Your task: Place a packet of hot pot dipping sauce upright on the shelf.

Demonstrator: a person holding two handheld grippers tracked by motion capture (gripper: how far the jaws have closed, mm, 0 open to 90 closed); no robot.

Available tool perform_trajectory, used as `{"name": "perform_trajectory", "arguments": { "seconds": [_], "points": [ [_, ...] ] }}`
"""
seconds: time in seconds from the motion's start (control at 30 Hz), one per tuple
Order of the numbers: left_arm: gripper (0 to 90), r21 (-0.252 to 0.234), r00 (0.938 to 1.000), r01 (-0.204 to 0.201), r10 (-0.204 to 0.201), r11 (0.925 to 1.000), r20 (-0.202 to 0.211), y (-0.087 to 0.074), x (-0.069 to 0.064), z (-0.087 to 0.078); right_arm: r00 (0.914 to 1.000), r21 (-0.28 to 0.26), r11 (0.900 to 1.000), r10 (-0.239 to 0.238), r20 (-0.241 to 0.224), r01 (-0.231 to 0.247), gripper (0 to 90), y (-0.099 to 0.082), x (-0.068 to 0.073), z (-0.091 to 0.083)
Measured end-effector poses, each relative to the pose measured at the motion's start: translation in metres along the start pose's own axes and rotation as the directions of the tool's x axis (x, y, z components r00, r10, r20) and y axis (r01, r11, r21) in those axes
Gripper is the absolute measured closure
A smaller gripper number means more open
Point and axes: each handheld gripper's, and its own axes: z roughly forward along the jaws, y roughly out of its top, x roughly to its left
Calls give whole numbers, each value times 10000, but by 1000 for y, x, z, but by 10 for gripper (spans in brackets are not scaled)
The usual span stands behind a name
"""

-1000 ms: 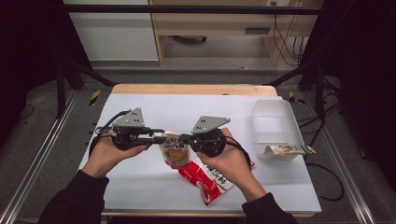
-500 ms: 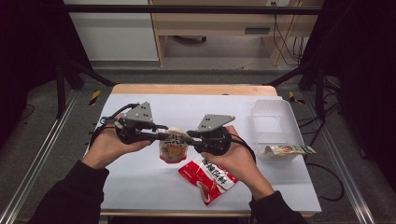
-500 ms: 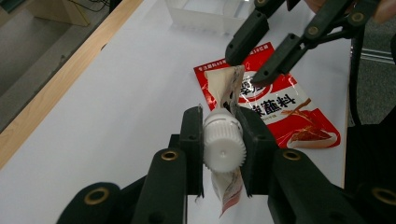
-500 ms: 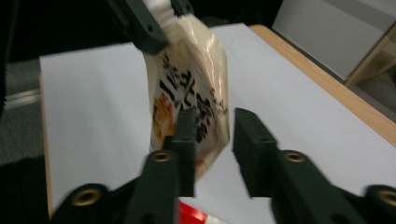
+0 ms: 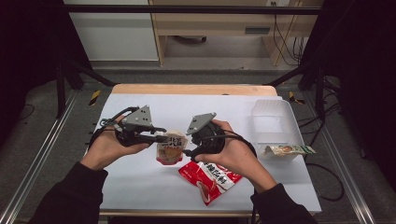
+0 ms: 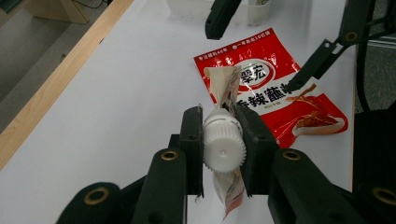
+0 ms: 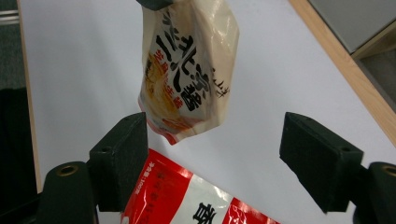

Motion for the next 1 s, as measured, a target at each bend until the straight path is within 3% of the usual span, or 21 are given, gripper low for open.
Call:
{"name": "perform_trajectory", "arguments": {
  "seconds": [0.2,0.6,0.83,1.0],
  "points": [
    [734,76,9992,-335,334,9994,220,1,-4,1,9986,297,9983,-496,-162,500,345,13,-4,0],
    [733,137,9963,-685,677,9976,537,3,-11,7,9930,613,9955,-660,-979,722,512,21,-2,10],
    [733,35,9962,-673,670,9977,563,4,-13,9,9906,935,9924,-691,-1182,803,768,21,2,12],
    [731,-39,9975,-474,475,9989,519,1,-12,13,9934,1374,9881,-561,-1002,697,854,22,4,12]
  ]
}}
